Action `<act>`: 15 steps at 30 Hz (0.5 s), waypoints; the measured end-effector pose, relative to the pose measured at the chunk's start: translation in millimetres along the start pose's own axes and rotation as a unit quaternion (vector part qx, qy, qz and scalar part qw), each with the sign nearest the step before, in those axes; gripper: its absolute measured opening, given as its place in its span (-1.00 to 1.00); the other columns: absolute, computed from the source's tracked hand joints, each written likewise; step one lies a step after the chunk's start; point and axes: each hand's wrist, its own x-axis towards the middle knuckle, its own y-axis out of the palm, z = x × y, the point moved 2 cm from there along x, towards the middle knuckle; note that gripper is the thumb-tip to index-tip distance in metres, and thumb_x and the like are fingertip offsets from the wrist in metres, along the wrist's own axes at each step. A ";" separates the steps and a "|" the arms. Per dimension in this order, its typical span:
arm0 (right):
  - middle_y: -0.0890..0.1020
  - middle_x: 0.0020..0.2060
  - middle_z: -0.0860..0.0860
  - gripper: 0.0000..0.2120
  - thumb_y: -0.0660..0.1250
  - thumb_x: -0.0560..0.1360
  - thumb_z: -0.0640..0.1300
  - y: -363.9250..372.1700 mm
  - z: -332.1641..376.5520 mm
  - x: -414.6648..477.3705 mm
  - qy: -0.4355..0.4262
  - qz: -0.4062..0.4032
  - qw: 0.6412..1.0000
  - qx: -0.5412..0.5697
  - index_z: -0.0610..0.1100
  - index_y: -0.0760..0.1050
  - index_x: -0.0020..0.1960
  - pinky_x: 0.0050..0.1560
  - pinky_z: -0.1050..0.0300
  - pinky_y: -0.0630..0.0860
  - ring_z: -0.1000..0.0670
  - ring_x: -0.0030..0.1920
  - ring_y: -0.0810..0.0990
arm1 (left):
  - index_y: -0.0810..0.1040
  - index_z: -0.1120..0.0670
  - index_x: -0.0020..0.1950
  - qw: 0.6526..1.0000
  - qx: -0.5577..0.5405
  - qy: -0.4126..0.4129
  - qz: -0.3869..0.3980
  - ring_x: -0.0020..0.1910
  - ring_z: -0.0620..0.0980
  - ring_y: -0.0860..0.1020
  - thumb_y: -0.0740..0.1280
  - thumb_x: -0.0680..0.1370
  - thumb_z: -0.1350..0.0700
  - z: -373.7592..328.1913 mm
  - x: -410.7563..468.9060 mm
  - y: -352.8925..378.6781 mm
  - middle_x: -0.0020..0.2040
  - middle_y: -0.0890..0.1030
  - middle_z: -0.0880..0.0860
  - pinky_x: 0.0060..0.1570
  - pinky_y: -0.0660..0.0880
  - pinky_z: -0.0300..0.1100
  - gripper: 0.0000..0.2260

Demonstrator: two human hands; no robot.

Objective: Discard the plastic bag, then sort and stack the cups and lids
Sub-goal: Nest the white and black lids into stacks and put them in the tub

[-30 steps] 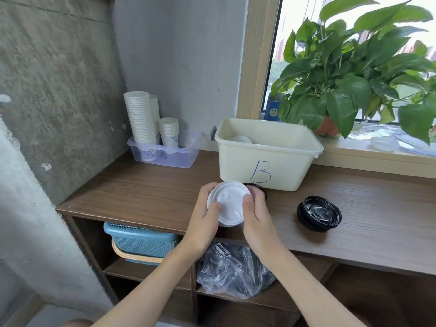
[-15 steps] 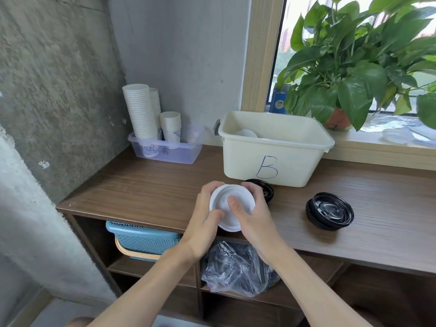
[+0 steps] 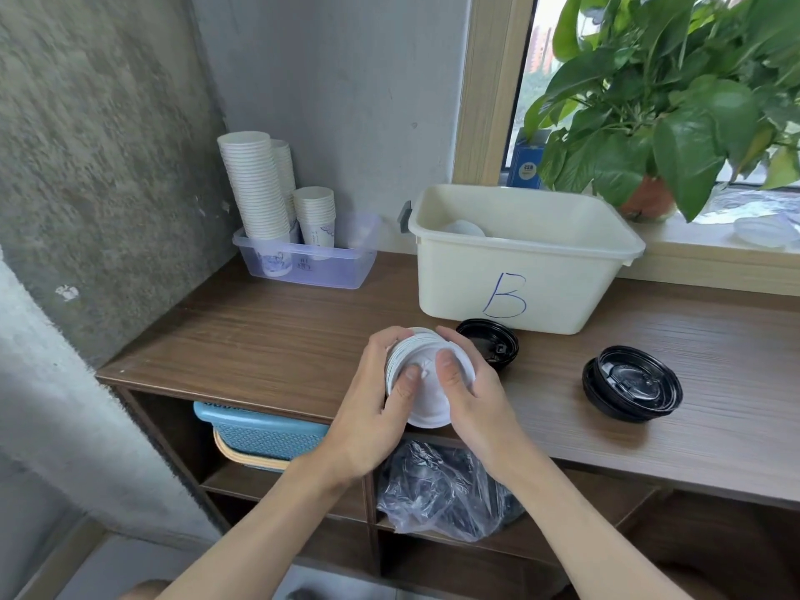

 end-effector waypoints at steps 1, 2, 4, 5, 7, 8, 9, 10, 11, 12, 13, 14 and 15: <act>0.63 0.08 0.18 -0.46 0.22 0.44 0.33 -0.7 -0.7 0.7 0.000 0.000 1.000 0.001 0.04 0.41 0.29 0.09 0.39 0.42 0.19 0.13 0.56 | 0.28 -0.18 0.33 1.000 0.001 0.004 -0.005 0.28 0.02 0.45 0.13 0.62 -0.13 0.7 0.0 0.4 0.25 0.44 -0.17 0.25 0.41 -0.14 -0.71; 0.62 0.08 0.20 -0.45 0.23 0.41 0.36 -0.9 -1.0 1.3 0.002 0.000 1.000 -0.001 0.06 0.42 0.27 0.10 0.38 0.43 0.18 0.13 0.56 | 0.29 -0.15 0.34 1.000 0.002 0.006 -0.009 0.28 0.03 0.45 0.13 0.62 -0.12 1.5 -0.1 0.9 0.25 0.45 -0.16 0.24 0.41 -0.12 -0.71; 0.62 0.07 0.21 -0.61 0.24 0.47 0.23 -0.5 -2.1 1.8 0.000 0.002 1.000 0.004 0.08 0.43 0.22 0.11 0.34 0.44 0.17 0.12 0.57 | 0.30 -0.10 0.33 1.000 -0.001 0.009 -0.017 0.25 0.05 0.47 0.13 0.62 -0.12 3.1 -0.6 2.1 0.24 0.46 -0.13 0.22 0.42 -0.09 -0.70; 0.62 0.06 0.19 -0.67 0.25 0.49 0.14 -0.1 -2.8 2.0 -0.002 0.002 1.000 0.014 0.07 0.44 0.22 0.11 0.32 0.44 0.16 0.11 0.57 | 0.31 -0.08 0.33 1.000 -0.003 0.010 -0.022 0.24 0.06 0.47 0.13 0.62 -0.12 3.4 -0.7 2.7 0.23 0.47 -0.11 0.21 0.43 -0.07 -0.70; 0.62 0.06 0.13 -0.68 0.25 0.50 0.07 1.8 -4.3 3.0 -0.008 -0.006 1.000 0.025 0.03 0.45 0.23 0.11 0.27 0.45 0.12 0.10 0.58 | 0.34 -0.03 0.32 0.999 -0.007 0.013 -0.033 0.20 0.07 0.49 0.14 0.62 -0.10 3.7 -0.2 4.0 0.21 0.49 -0.07 0.19 0.44 -0.06 -0.69; 0.62 0.07 0.10 -0.67 0.25 0.50 0.06 3.6 -4.7 3.6 -0.013 -0.010 1.000 0.024 0.01 0.45 0.23 0.12 0.26 0.46 0.10 0.10 0.58 | 0.35 -0.01 0.32 0.999 -0.013 0.012 -0.039 0.18 0.07 0.50 0.15 0.62 -0.08 4.0 0.4 4.2 0.19 0.50 -0.05 0.17 0.44 -0.07 -0.69; 0.62 0.07 0.08 -0.68 0.25 0.50 0.05 5.6 -4.7 4.1 -0.021 -0.015 0.999 0.019 0.00 0.47 0.22 0.12 0.25 0.46 0.08 0.10 0.58 | 0.38 0.02 0.31 0.999 -0.021 0.011 -0.045 0.15 0.06 0.51 0.16 0.61 -0.07 3.8 1.0 4.1 0.17 0.51 -0.04 0.16 0.45 -0.09 -0.69; 0.62 0.07 0.07 -0.70 0.24 0.51 0.04 7.8 -4.2 4.7 -0.030 -0.021 0.999 0.012 0.00 0.48 0.21 0.12 0.25 0.46 0.08 0.10 0.57 | 0.40 0.04 0.30 0.998 -0.028 0.010 -0.050 0.13 0.03 0.52 0.17 0.61 -0.04 3.0 1.8 3.7 0.15 0.53 -0.05 0.14 0.45 -0.14 -0.70; 0.61 0.06 0.08 -0.72 0.23 0.52 0.02 9.5 -4.1 5.4 -0.036 -0.030 0.999 0.004 0.00 0.49 0.19 0.12 0.25 0.46 0.08 0.09 0.57 | 0.42 0.06 0.28 0.998 -0.037 0.009 -0.052 0.10 -0.03 0.53 0.19 0.61 0.01 2.1 2.8 3.2 0.13 0.54 -0.09 0.11 0.44 -0.22 -0.72; 0.61 0.05 0.09 -0.74 0.22 0.52 0.01 10.6 -3.9 6.1 -0.041 -0.039 0.998 -0.004 0.00 0.50 0.17 0.10 0.26 0.45 0.09 0.09 0.57 | 0.44 0.07 0.26 0.997 -0.048 0.008 -0.054 0.07 -0.09 0.54 0.20 0.61 0.07 0.8 3.5 2.9 0.10 0.56 -0.15 0.08 0.43 -0.30 -0.76; 0.61 0.04 0.10 -0.76 0.22 0.52 0.00 10.7 -4.3 6.6 -0.045 -0.044 0.998 -0.009 0.00 0.50 0.16 0.09 0.27 0.45 0.09 0.08 0.57 | 0.45 0.08 0.24 0.997 -0.057 0.009 -0.055 0.04 -0.15 0.55 0.21 0.61 0.13 -0.6 4.1 3.0 0.07 0.57 -0.17 0.05 0.42 -0.35 -0.79; 0.61 0.03 0.10 -0.76 0.22 0.53 0.00 10.2 -4.2 7.0 -0.048 -0.046 0.998 -0.010 -0.01 0.50 0.16 0.09 0.28 0.45 0.09 0.07 0.57 | 0.46 0.07 0.22 0.996 -0.063 0.010 -0.058 0.02 -0.18 0.55 0.21 0.60 0.17 -2.0 4.6 3.3 0.06 0.57 -0.19 0.03 0.41 -0.38 -0.80; 0.61 0.03 0.10 -0.76 0.21 0.53 0.00 9.2 -4.1 7.3 -0.047 -0.041 0.998 -0.010 -0.02 0.50 0.16 0.08 0.28 0.45 0.10 0.06 0.57 | 0.47 0.07 0.21 0.996 -0.064 0.012 -0.062 0.01 -0.20 0.54 0.21 0.59 0.18 -3.3 4.9 3.8 0.05 0.57 -0.19 0.02 0.41 -0.39 -0.79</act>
